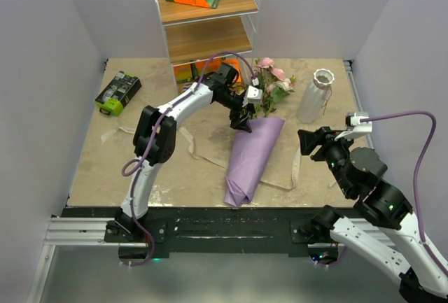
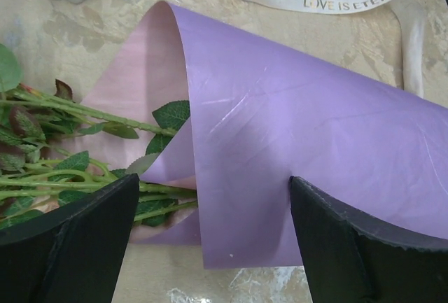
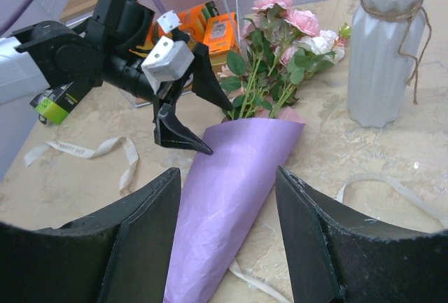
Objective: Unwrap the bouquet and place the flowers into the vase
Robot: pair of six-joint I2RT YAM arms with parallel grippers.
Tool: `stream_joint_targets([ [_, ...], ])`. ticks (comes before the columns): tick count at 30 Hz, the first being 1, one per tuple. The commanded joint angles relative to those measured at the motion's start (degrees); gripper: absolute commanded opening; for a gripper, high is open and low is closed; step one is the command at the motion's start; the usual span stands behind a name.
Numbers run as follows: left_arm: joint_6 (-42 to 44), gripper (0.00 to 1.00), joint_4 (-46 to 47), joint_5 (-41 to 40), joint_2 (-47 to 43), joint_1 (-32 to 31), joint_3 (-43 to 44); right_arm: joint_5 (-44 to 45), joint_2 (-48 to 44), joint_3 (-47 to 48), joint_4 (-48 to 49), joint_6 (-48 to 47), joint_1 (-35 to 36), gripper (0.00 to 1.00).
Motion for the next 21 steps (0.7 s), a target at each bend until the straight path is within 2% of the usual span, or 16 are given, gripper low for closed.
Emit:
stream_joint_targets([
  [1, 4.91, 0.9, -6.87, 1.5, 3.09, 0.26, 6.21, -1.0, -0.98, 1.36, 1.56, -0.39, 0.05, 0.59],
  [10, 6.32, 0.65, -9.87, 1.5, 2.57, 0.52, 7.36, -1.7, -0.02, 1.71, 2.17, -0.39, -0.03, 0.58],
  [13, 5.88, 0.51, -9.87, 1.5, 2.05, 0.43, 7.98, -1.88, 0.16, 1.89, 2.52, -0.3, -0.03, 0.58],
  [14, 5.27, 0.42, -9.7, 1.59, 1.87, 0.52, 8.06, -1.97, 0.24, 1.98, 2.61, -0.3, 0.05, 0.57],
  [16, 5.09, 0.34, -9.78, 1.77, 1.43, 0.61, 8.24, -2.06, 0.42, 2.15, 2.53, -0.22, -0.03, 0.57],
  [17, 4.83, 0.25, -9.78, 2.03, 1.26, 0.52, 8.24, -2.06, 0.42, 2.24, 2.52, -0.04, -0.03, 0.57],
  [20, 4.39, 0.15, -9.7, 2.64, 0.9, 0.43, 8.33, -1.97, 0.51, 2.77, 2.09, -0.04, -0.03, 0.57],
  [21, 4.3, 0.15, -9.7, 2.82, 0.81, 0.52, 8.24, -1.88, 0.42, 2.94, 1.91, 0.13, -0.03, 0.57],
])
